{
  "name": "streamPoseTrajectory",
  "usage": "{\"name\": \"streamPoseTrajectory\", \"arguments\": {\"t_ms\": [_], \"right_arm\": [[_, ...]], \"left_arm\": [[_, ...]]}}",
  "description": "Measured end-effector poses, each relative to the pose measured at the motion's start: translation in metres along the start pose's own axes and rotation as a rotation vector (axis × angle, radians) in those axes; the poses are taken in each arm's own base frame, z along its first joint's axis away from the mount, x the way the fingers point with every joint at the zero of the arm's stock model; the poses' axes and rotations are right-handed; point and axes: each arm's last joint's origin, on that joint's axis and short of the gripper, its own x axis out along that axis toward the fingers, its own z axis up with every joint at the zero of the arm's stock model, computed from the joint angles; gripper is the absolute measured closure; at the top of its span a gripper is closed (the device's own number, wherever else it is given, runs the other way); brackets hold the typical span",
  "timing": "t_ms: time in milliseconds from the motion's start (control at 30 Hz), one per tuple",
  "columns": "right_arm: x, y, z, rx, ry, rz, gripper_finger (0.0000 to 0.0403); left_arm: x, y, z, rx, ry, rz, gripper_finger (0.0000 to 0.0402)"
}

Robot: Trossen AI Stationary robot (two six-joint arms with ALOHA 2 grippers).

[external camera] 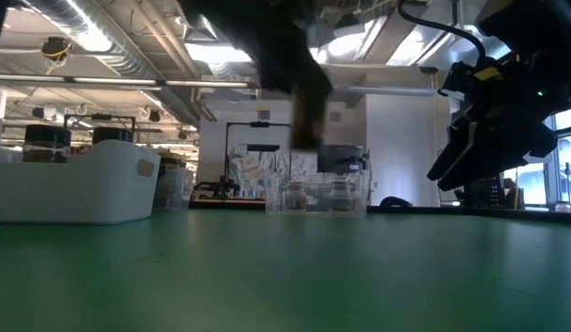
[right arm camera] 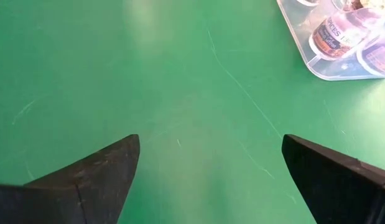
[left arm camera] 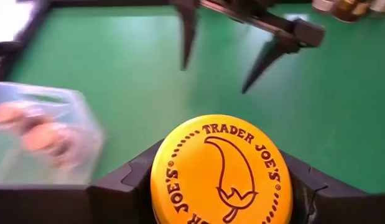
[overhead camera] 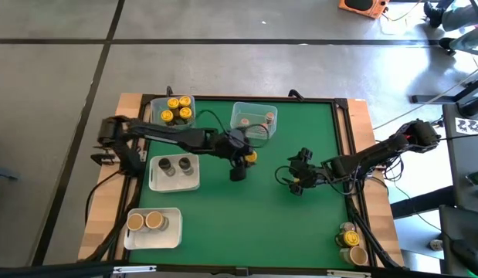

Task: Sort spices by type
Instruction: Put the yellow seasoning bottle into the left transparent bin

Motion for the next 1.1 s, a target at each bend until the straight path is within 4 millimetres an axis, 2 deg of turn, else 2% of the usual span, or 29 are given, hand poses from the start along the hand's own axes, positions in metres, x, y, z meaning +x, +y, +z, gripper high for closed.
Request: {"name": "streamPoseTrajectory", "arguments": {"t_ms": [200, 433, 633, 833, 967, 1100], "right_arm": [[0.0, 0.0, 0.0, -0.001, 0.002, 0.0, 0.001], [0.0, 0.0, -0.001, -0.006, 0.008, -0.004, 0.001], [0.003, -0.002, -0.011, -0.007, 0.019, -0.007, 0.001], [0.005, -0.003, -0.015, -0.001, 0.01, -0.004, 0.001], [0.005, -0.003, -0.014, 0.005, -0.005, -0.015, 0.001], [0.005, -0.003, -0.014, 0.004, -0.005, -0.016, 0.001]], "left_arm": [[-0.064, 0.011, 0.01, -0.03, 0.019, 0.211, 0.0195], [-0.122, 0.03, 0.0, -0.112, 0.085, 0.474, 0.0195], [-0.152, 0.044, -0.037, -0.24, 0.057, 0.575, 0.0195], [-0.173, 0.055, -0.086, -0.423, 0.033, 0.654, 0.0195], [-0.178, 0.059, -0.115, -0.536, 0.032, 0.7, 0.0195], [-0.175, 0.067, -0.133, -0.603, 0.032, 0.767, 0.0195]]}}
